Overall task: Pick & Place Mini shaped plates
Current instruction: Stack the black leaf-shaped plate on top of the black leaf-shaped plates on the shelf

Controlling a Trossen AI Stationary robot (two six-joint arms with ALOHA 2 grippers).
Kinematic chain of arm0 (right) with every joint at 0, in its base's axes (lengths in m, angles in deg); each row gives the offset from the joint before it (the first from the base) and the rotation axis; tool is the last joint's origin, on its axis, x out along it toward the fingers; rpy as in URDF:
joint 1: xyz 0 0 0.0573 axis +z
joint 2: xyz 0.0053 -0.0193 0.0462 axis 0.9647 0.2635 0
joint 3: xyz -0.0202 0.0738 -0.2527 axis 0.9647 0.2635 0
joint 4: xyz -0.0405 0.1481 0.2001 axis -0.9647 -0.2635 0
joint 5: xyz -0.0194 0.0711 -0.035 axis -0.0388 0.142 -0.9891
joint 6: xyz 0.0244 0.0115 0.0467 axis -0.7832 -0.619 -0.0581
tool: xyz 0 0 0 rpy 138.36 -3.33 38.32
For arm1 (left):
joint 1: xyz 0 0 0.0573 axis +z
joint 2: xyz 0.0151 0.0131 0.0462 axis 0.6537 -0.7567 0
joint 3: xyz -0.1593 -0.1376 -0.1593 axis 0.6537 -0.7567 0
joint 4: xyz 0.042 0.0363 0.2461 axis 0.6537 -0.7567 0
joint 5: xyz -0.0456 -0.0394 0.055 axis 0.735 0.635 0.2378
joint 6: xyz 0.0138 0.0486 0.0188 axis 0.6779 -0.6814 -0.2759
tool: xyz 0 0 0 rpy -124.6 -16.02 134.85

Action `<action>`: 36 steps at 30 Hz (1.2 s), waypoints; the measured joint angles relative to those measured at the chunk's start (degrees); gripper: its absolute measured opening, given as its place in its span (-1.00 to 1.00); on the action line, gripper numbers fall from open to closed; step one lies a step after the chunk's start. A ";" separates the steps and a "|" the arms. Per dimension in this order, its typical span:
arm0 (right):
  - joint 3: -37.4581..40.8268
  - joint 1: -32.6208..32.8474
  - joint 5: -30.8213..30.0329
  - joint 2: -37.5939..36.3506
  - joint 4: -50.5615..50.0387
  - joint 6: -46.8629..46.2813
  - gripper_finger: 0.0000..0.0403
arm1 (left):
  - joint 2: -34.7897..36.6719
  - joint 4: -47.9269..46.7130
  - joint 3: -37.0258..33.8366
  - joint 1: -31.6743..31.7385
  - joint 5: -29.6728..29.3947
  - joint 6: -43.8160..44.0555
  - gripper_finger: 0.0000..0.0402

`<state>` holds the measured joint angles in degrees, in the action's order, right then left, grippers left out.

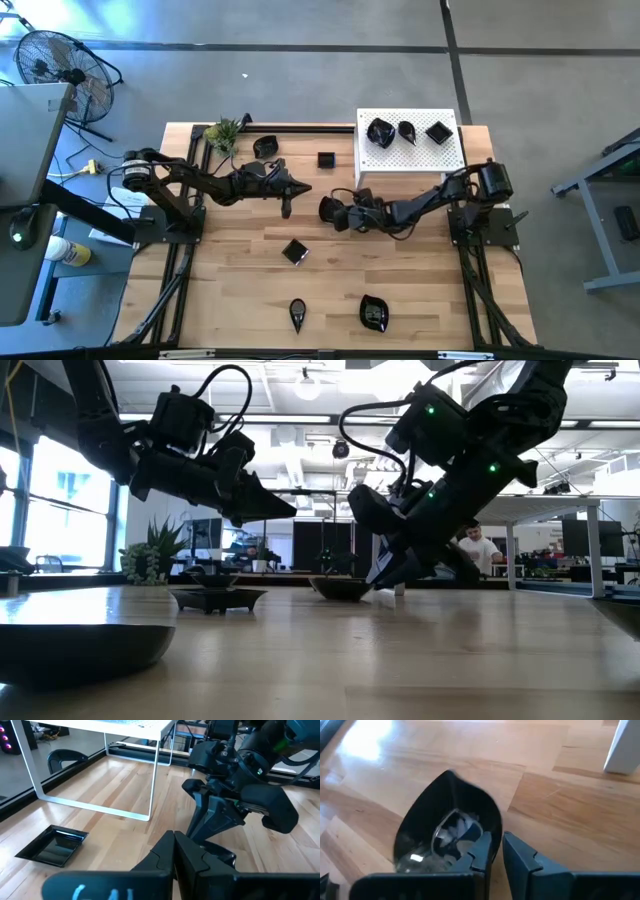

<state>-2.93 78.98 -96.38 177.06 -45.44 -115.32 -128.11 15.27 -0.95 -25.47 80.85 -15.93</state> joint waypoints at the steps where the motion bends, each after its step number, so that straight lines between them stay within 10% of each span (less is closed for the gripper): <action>1: 0.01 -0.21 0.01 0.00 0.14 0.38 -0.84 | 0.00 -0.03 0.00 0.00 0.02 -0.02 -1.00; 17: 0.07 -0.40 2.19 -2.60 2.02 3.56 -0.99 | 0.00 0.03 0.00 -0.02 -0.06 0.01 -1.00; 36: 0.07 -0.70 -4.17 -31.93 -10.52 13.80 -1.00 | 0.81 16.71 -6.82 -0.01 -3.48 1.90 -1.00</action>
<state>-2.87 78.27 -100.55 145.13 -55.96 -101.53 -127.30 31.98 -7.77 -25.48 77.38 -14.02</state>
